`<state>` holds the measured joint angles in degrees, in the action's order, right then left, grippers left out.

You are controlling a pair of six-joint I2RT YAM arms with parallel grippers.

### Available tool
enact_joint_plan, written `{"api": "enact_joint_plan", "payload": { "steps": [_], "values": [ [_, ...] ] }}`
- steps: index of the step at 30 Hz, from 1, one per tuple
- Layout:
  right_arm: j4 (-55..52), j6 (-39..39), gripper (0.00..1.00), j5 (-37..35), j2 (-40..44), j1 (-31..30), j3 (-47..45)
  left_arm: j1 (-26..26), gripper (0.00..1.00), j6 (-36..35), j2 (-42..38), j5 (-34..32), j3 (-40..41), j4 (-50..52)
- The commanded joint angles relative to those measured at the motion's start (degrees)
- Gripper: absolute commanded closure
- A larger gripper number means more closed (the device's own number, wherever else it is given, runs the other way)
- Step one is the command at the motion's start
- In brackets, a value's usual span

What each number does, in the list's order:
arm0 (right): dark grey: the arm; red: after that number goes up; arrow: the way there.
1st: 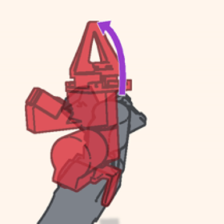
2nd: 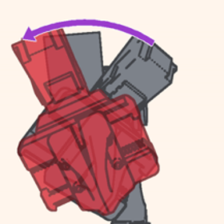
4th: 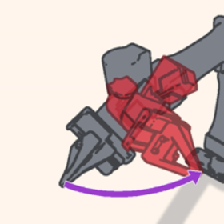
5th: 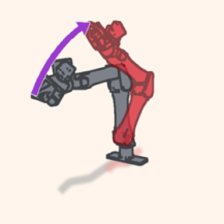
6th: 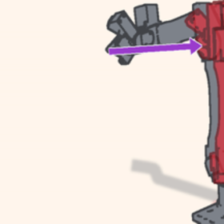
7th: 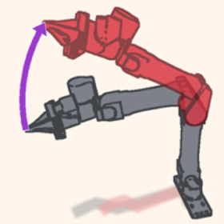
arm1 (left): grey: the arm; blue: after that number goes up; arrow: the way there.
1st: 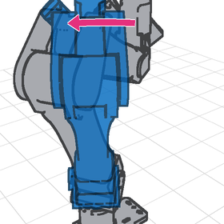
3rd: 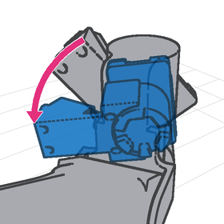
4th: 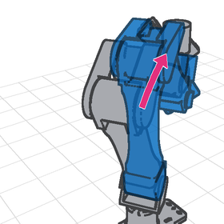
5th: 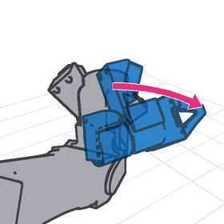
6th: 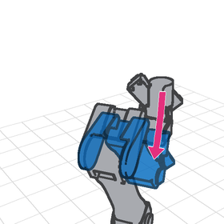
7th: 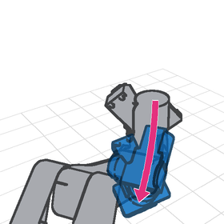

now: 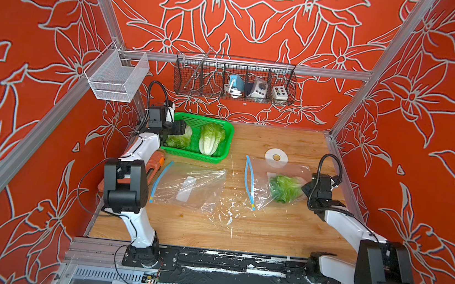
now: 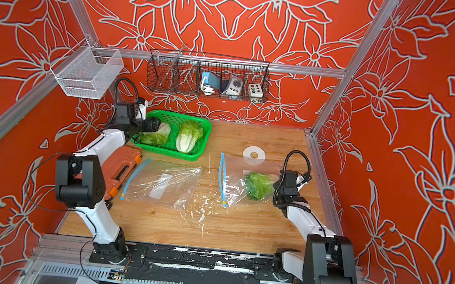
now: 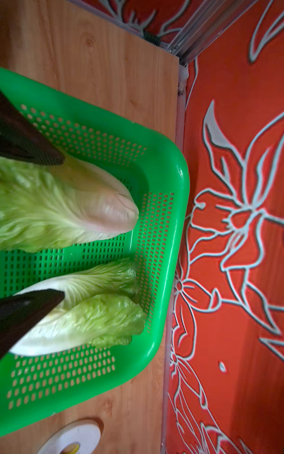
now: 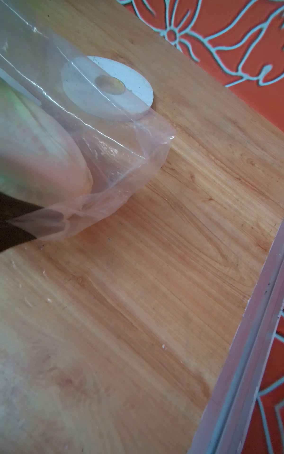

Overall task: Open the zip-top bag and take out the chinese cabbages
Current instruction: Place the Chinese cabbage in the basket.

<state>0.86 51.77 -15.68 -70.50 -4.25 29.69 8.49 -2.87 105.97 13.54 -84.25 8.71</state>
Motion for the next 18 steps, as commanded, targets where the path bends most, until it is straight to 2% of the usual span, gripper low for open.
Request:
{"api": "enact_joint_plan", "payload": {
  "steps": [1,9,12,16,18],
  "values": [
    [0.55,-0.41,1.0,0.64,-0.85,0.56,2.14,-0.65,0.24,-7.28,5.12,-4.24,-6.13,12.76],
    [0.63,-0.11,1.0,1.43,-1.6,0.83,2.58,-2.33,0.24,-11.35,13.67,-11.25,-13.87,18.83],
    [0.54,-0.17,1.0,1.53,-1.41,0.92,2.56,-2.39,0.32,-9.27,15.82,-14.31,-14.8,19.26],
    [0.48,-0.18,1.0,1.77,-1.3,1.09,2.56,-2.42,0.54,-6.27,17.16,-16.92,-15.13,18.74],
    [0.46,-0.09,1.0,1.97,-1.22,1.09,2.56,-2.41,0.56,-5.53,17.19,-16.94,-15.19,18.58]
  ]
}}
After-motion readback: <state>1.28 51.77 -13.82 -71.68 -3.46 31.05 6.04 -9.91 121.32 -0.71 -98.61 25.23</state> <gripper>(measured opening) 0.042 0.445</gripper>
